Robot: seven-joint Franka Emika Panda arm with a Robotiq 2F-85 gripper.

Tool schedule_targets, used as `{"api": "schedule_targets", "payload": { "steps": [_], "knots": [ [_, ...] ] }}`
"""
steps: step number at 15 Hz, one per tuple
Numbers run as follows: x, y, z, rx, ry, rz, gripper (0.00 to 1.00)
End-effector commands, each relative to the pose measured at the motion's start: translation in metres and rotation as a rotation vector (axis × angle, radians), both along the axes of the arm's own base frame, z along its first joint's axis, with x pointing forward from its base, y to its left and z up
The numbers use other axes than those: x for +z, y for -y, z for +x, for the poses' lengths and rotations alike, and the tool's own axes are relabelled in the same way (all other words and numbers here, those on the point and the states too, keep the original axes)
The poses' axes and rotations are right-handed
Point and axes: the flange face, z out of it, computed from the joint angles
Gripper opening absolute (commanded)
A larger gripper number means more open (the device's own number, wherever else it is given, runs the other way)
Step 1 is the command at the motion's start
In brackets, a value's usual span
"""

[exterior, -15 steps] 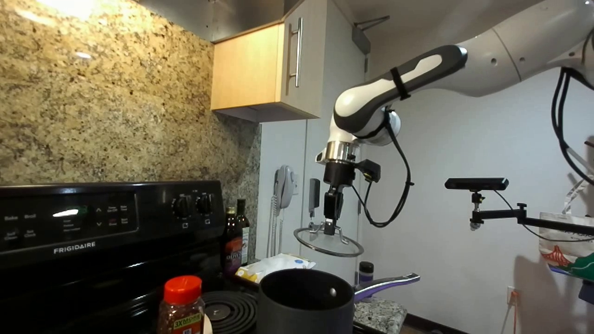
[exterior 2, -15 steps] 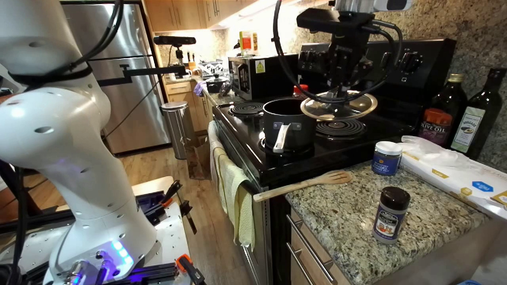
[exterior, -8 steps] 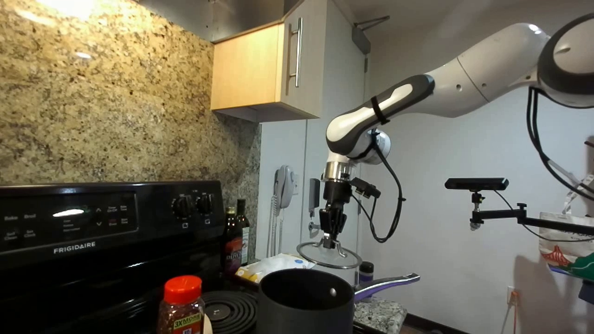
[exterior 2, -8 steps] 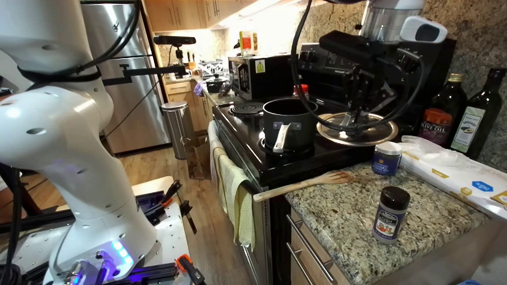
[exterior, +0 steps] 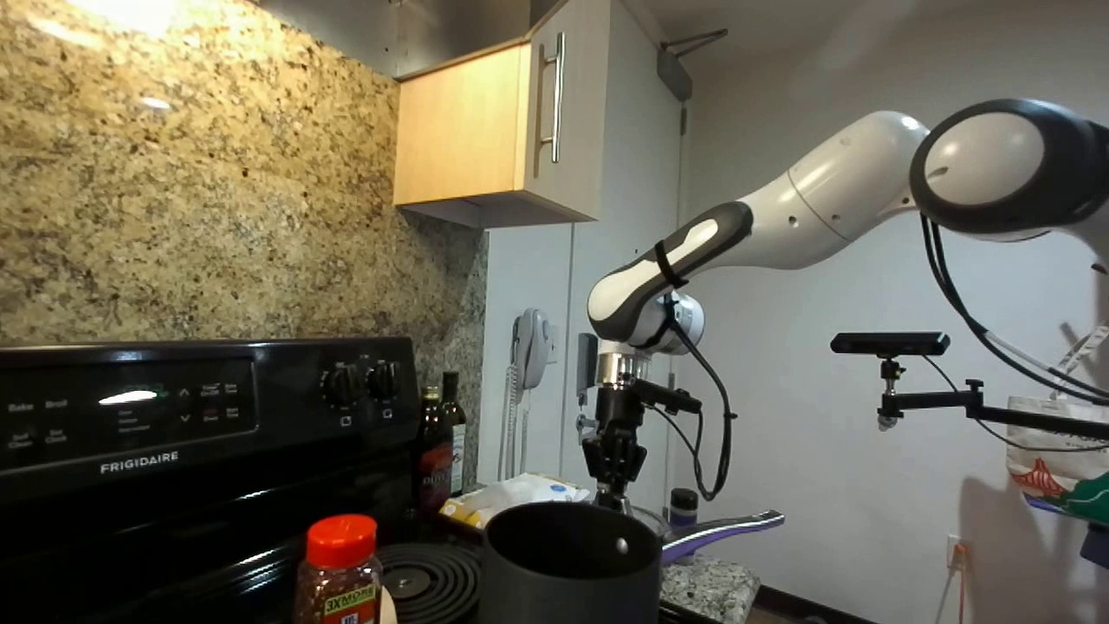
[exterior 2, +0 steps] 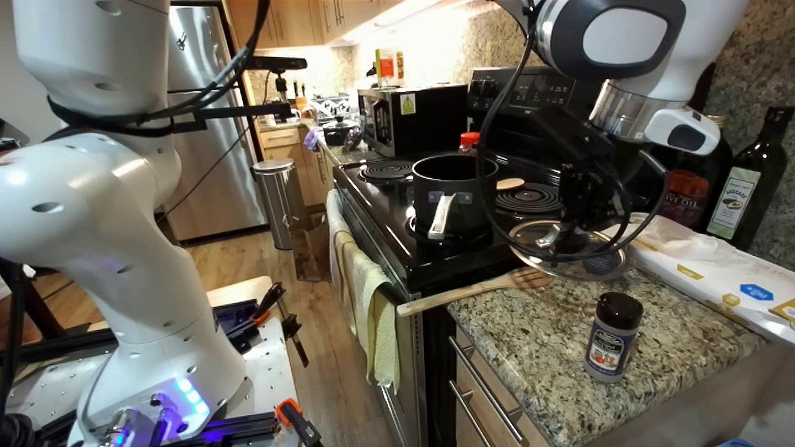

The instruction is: Uncover the pot and put the wooden spoon in it

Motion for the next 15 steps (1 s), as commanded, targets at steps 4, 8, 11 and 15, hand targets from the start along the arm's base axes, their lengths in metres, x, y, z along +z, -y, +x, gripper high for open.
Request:
{"api": "schedule_targets", "payload": {
  "steps": [4, 8, 11, 15],
  "knots": [
    [-0.020, 0.007, 0.004, -0.098, -0.058, -0.020, 0.12],
    [-0.029, 0.005, -0.002, -0.124, -0.093, -0.046, 0.13],
    [-0.037, 0.002, -0.007, -0.134, -0.106, -0.051, 0.13],
    [-0.050, -0.004, -0.010, -0.140, -0.103, -0.077, 0.13]
  ]
}}
